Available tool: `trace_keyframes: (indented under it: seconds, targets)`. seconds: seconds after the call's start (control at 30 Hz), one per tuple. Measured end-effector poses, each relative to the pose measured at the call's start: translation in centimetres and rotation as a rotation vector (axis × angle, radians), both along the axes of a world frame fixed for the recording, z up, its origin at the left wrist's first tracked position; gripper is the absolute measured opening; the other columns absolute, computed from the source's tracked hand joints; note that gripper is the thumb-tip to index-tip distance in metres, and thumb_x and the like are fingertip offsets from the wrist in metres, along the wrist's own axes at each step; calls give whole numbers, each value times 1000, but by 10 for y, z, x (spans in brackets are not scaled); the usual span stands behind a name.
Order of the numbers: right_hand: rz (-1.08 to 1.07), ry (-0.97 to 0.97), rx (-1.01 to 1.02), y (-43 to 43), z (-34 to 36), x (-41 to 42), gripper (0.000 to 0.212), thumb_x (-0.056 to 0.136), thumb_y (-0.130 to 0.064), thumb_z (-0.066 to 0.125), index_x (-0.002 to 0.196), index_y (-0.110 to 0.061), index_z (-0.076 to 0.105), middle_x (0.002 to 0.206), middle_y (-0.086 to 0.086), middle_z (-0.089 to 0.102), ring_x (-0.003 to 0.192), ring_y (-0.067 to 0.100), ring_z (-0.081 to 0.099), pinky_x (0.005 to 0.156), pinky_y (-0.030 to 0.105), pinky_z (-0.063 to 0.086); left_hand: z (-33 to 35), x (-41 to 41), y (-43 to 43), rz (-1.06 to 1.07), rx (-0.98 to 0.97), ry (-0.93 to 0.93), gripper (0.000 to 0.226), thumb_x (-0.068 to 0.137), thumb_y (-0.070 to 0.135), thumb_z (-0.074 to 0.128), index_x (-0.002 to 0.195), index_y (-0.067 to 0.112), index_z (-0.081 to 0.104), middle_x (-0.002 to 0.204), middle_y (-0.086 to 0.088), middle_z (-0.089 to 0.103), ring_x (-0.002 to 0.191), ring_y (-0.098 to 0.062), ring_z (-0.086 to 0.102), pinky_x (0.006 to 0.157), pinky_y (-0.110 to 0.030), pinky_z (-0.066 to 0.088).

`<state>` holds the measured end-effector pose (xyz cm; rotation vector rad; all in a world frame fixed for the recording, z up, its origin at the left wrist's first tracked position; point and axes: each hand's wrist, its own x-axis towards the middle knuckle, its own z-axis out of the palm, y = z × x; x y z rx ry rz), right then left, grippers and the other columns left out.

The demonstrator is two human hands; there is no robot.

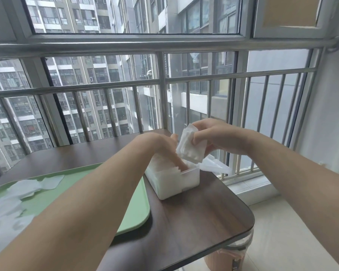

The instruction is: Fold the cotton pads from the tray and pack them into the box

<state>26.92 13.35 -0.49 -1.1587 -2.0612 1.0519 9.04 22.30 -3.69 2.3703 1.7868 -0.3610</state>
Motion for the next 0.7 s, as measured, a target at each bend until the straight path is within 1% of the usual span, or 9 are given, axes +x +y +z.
trace_keyframes:
  seconds: [0.07,0.13,0.2,0.27,0.33,0.43,0.5,0.57,0.7]
  targets:
    - [5,9,-2,-1,0,-2,31,80,-19,58,109,-12,66,108,13,70,93,22,71,85,40,60,1,-3,-3,-17,63,-25,153,12,96,66,148,44,19,143,6,41,128,-30,48,102,-52,46]
    - [17,15,0,-3,0,-3,29,80,-17,60,108,-13,65,110,12,70,98,23,71,88,42,59,2,-7,-6,-63,119,-64,153,7,98,63,145,41,27,136,8,49,121,-26,54,98,-50,50]
    - [24,29,7,-4,0,-4,21,88,-7,61,108,-12,65,111,12,70,103,24,70,91,45,58,6,-12,-10,-110,148,-92,136,16,96,67,137,40,40,124,11,58,111,-21,60,95,-45,52]
    - [33,22,17,-7,-1,-6,22,90,2,61,108,-10,64,109,10,70,104,23,70,92,45,58,9,-11,-17,-150,175,-73,114,24,94,68,123,42,52,111,13,64,102,-17,63,90,-41,55]
    - [50,-10,23,-10,-1,-8,24,88,6,63,105,-10,63,104,7,70,100,20,71,87,40,60,7,-8,-15,-162,185,-34,92,29,90,71,106,42,61,98,13,68,91,-16,66,83,-41,58]
    - [30,-129,96,-15,-3,-14,26,84,7,66,98,-14,62,88,-2,69,79,7,68,71,24,57,4,-7,-7,-152,186,15,68,39,75,72,92,33,65,85,8,70,79,-18,69,76,-43,62]
    - [1,-246,174,-19,-2,-20,27,81,3,65,92,-21,61,72,-18,65,61,0,58,60,16,49,10,-9,-15,-150,170,18,62,43,65,64,92,28,64,86,4,69,81,-21,68,78,-44,61]
    - [-12,-360,248,-24,-1,-25,26,78,-2,65,89,-25,60,61,-23,58,53,-2,50,53,13,40,15,-10,-28,-157,185,5,51,53,54,61,96,25,62,88,2,67,83,-22,66,82,-44,60]
    - [20,-648,333,-33,8,-37,28,76,-10,65,87,-35,60,85,-12,59,67,6,56,50,19,39,20,-7,-40,-229,154,-13,44,72,47,73,110,28,66,102,5,67,95,-21,64,88,-38,56]
